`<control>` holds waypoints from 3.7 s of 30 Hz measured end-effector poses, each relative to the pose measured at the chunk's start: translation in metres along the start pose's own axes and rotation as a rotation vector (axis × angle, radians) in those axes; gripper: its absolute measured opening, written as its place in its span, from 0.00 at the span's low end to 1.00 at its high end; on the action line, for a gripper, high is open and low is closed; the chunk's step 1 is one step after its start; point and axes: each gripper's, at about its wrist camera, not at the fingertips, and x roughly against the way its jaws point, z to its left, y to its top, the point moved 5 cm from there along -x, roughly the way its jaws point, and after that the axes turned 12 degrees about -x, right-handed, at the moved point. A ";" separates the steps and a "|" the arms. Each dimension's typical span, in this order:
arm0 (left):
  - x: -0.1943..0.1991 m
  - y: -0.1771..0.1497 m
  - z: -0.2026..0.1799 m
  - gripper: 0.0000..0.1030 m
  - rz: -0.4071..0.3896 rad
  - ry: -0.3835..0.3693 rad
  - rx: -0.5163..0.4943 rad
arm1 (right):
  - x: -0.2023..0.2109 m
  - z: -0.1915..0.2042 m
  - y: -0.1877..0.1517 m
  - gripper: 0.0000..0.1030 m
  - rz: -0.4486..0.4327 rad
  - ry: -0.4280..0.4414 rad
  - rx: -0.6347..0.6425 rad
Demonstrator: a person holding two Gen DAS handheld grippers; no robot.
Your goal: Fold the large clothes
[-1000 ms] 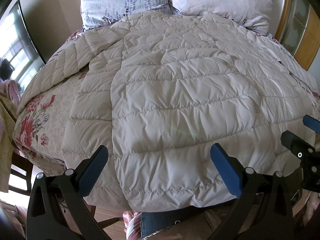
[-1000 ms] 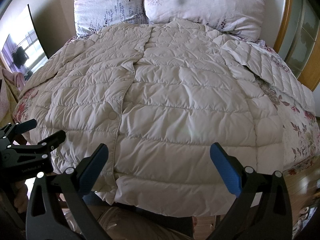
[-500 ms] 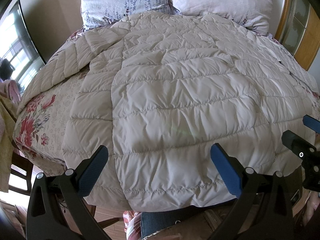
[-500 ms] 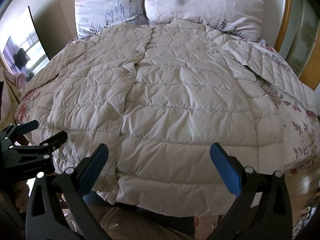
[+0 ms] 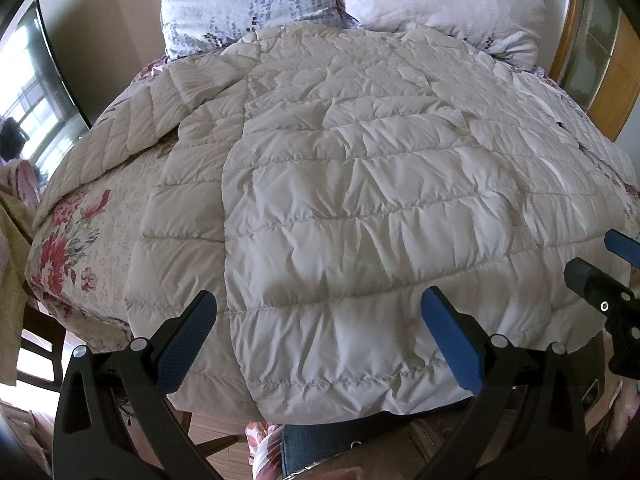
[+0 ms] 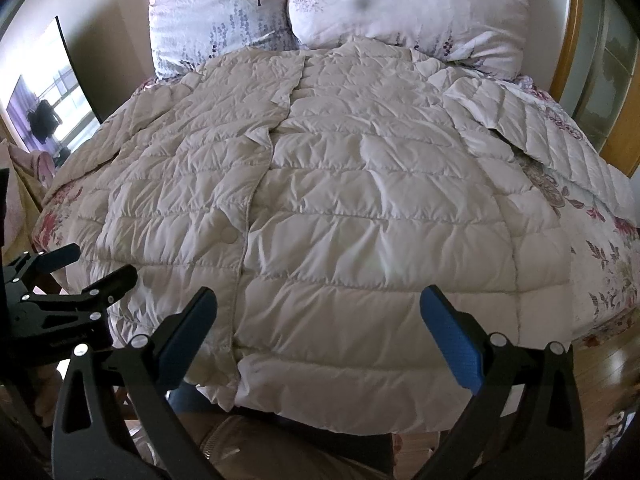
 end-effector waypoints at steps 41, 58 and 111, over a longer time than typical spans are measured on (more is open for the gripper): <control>-0.034 0.129 0.073 0.99 -0.220 -0.172 0.164 | -0.029 -0.448 0.103 0.21 -0.395 -0.047 -1.364; -0.049 0.133 0.088 0.99 -0.269 -0.298 0.252 | 0.003 -0.301 0.222 0.05 -0.503 -0.019 -0.796; -0.152 0.221 0.015 0.07 -0.041 -0.718 0.433 | -0.124 -0.144 0.195 0.09 -0.061 0.390 -0.862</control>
